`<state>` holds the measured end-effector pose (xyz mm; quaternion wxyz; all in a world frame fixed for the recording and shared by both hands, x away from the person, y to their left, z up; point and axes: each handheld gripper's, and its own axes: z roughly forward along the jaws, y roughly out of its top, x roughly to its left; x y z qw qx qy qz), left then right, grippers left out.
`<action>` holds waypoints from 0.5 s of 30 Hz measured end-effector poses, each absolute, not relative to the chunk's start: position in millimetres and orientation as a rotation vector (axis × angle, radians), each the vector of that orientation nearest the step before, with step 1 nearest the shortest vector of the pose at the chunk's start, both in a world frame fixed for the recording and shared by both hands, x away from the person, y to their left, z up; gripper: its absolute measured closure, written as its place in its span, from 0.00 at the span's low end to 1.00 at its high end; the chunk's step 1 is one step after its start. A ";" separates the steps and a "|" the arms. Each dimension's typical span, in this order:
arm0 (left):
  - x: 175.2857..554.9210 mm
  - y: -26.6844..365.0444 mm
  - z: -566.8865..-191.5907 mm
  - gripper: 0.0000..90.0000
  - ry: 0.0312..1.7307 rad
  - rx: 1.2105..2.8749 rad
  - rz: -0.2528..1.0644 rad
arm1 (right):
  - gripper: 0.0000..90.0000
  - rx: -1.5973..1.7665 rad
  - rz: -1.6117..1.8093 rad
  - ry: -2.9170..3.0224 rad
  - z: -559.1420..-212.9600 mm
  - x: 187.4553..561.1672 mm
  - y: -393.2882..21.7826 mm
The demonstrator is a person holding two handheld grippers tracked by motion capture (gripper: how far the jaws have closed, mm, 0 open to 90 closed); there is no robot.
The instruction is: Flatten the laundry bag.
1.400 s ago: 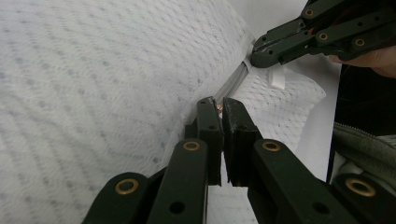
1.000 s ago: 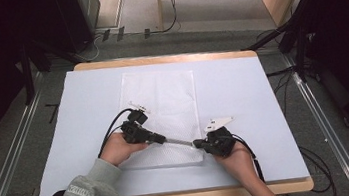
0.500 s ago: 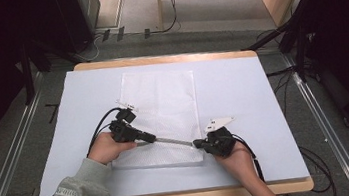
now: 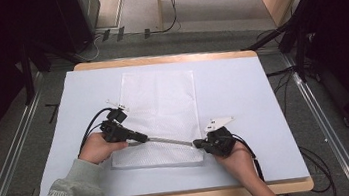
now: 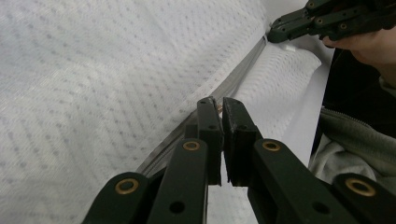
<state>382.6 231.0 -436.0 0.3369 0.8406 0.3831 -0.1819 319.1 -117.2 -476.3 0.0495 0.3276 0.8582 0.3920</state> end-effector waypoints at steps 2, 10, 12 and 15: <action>382.3 234.2 -436.3 0.98 1.002 2.188 -0.481 | 1.00 0.999 1.195 2.615 -476.3 319.2 -117.3; 381.9 242.3 -436.9 0.98 1.009 2.196 -0.485 | 1.00 0.992 1.204 2.618 -476.8 319.7 -118.1; 381.6 244.7 -437.1 0.98 1.022 2.187 -0.481 | 1.00 1.000 1.201 2.618 -476.6 319.6 -118.1; 381.2 249.9 -436.9 0.98 1.027 2.187 -0.483 | 1.00 1.001 1.199 2.620 -476.4 319.7 -117.9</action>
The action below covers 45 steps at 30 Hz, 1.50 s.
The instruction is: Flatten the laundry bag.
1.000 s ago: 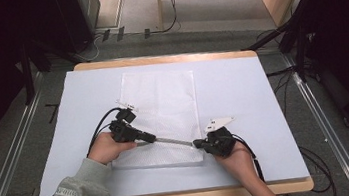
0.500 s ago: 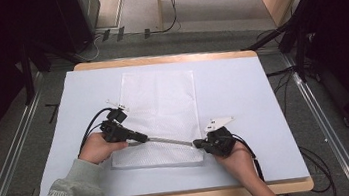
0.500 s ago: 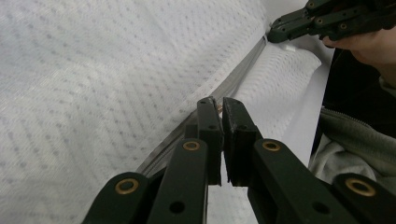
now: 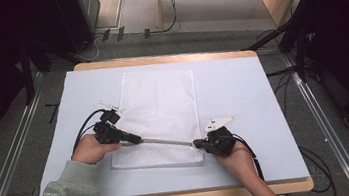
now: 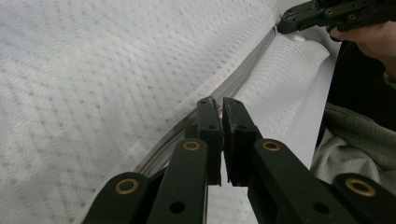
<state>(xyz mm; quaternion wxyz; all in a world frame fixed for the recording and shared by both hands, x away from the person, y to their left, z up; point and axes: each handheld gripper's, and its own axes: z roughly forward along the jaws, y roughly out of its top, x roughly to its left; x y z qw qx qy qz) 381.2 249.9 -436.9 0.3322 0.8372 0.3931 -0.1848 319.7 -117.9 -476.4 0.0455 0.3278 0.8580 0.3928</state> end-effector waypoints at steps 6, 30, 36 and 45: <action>379.8 263.1 -437.9 0.98 1.057 2.178 -0.473 | 1.00 0.997 1.197 2.624 -476.1 320.2 -117.8; 373.5 298.5 -437.3 0.98 1.126 2.128 -0.458 | 1.00 0.983 1.194 2.636 -475.7 321.5 -117.5; 373.2 301.4 -436.8 0.98 1.125 2.123 -0.464 | 1.00 0.988 1.194 2.637 -475.7 321.4 -117.7; 371.0 316.3 -435.6 0.98 1.151 2.109 -0.439 | 1.00 0.986 1.197 2.636 -475.9 321.6 -117.9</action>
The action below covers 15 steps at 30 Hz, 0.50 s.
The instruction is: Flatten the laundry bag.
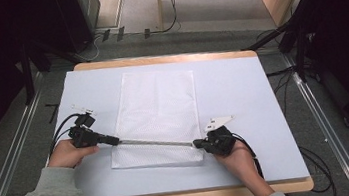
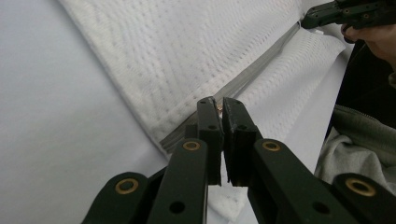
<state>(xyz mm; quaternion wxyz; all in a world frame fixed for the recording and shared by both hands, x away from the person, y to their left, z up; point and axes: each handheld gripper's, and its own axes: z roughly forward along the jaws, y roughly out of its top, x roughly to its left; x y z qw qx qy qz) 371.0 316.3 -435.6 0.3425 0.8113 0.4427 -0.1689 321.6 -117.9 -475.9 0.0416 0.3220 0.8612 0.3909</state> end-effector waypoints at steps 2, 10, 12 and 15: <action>370.4 319.5 -436.0 0.98 1.161 2.104 -0.441 | 1.00 0.984 1.196 2.637 -475.9 321.7 -118.0; 370.2 323.5 -437.2 0.98 1.164 2.105 -0.443 | 1.00 0.985 1.197 2.635 -476.1 321.5 -118.1; 370.5 326.4 -437.5 0.98 1.171 2.099 -0.442 | 1.00 0.986 1.199 2.634 -476.1 321.5 -118.1; 370.0 333.9 -438.2 0.98 1.192 2.092 -0.429 | 1.00 0.985 1.198 2.635 -476.1 321.5 -118.1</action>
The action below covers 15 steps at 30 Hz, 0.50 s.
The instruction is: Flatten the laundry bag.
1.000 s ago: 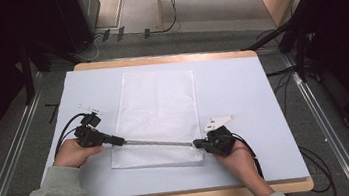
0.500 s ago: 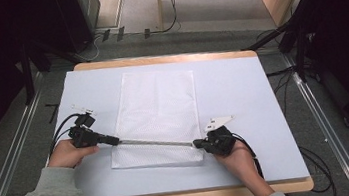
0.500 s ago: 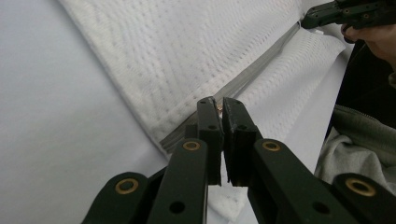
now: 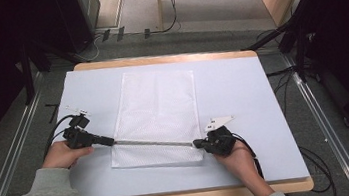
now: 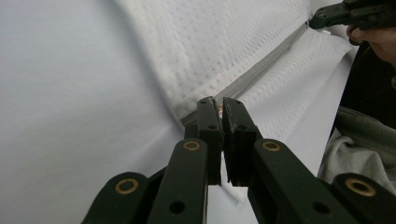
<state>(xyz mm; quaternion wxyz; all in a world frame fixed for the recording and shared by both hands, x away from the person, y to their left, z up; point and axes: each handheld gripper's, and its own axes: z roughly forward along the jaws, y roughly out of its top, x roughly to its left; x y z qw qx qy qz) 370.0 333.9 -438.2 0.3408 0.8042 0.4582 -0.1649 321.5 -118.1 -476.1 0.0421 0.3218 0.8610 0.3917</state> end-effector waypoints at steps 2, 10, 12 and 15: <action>369.2 339.3 -439.9 0.98 1.219 2.101 -0.411 | 1.00 0.984 1.199 2.635 -476.1 321.6 -118.1; 366.5 339.8 -440.4 0.97 1.217 2.089 -0.408 | 1.00 0.980 1.197 2.637 -475.9 322.0 -117.8; 365.6 338.8 -441.6 0.97 1.218 2.095 -0.405 | 1.00 0.985 1.197 2.639 -475.9 322.3 -117.9; 364.9 339.4 -441.2 0.97 1.212 2.088 -0.401 | 1.00 0.984 1.192 2.642 -475.5 322.5 -117.7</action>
